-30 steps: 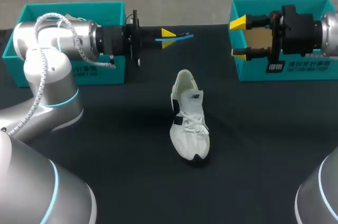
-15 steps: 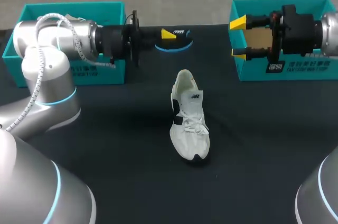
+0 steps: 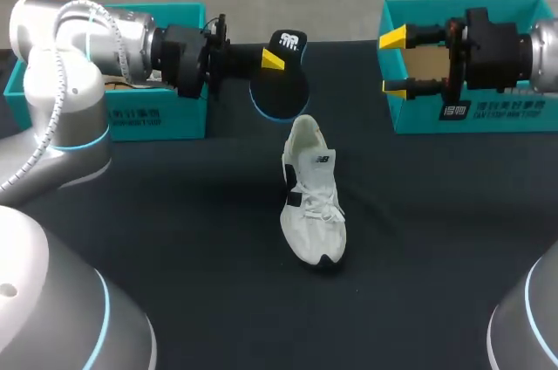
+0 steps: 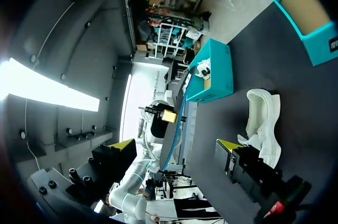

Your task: Take the shoe out of the shoebox, open the shoe tongue, remove and reinsert the insole, then place the shoe into the shoebox

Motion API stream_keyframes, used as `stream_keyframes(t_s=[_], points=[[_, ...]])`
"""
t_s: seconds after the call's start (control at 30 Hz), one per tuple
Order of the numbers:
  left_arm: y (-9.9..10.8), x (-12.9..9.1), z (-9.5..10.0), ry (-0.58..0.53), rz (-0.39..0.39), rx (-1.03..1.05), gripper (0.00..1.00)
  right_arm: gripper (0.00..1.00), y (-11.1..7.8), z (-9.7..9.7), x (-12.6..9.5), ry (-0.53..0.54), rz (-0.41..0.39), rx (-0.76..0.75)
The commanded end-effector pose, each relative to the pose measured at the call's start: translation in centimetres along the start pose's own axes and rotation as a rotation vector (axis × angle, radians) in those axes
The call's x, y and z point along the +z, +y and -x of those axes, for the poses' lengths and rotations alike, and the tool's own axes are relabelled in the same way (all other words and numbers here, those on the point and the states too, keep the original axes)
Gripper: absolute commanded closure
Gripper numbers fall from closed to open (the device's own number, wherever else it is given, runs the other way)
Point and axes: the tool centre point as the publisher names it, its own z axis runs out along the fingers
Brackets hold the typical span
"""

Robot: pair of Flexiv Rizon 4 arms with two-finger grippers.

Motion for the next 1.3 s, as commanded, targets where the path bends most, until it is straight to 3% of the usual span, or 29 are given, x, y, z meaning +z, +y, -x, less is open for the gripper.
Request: stream_keyframes(t_s=[0.03,0.33,0.57,1.1,1.3], points=[[0.0,0.1,0.1,0.004,0.001,0.001,1.00,0.00,0.0,0.0,0.2,-0.001,0.002,0.000],[0.2,-0.2,0.1,-0.005,0.008,0.019,1.00,0.00,0.0,0.0,0.2,-0.001,0.002,0.000],[0.5,-0.8,0.6,0.065,0.045,0.110,1.00,0.00,0.0,0.0,0.2,-0.001,0.002,0.000],[0.3,-0.2,1.0,0.005,0.059,0.272,1.00,0.00,0.0,0.0,0.2,-0.001,0.002,0.000],[0.1,0.3,1.5,-0.004,0.121,0.332,1.00,0.00,0.8,-0.8,1.5,0.004,-0.022,0.003]])
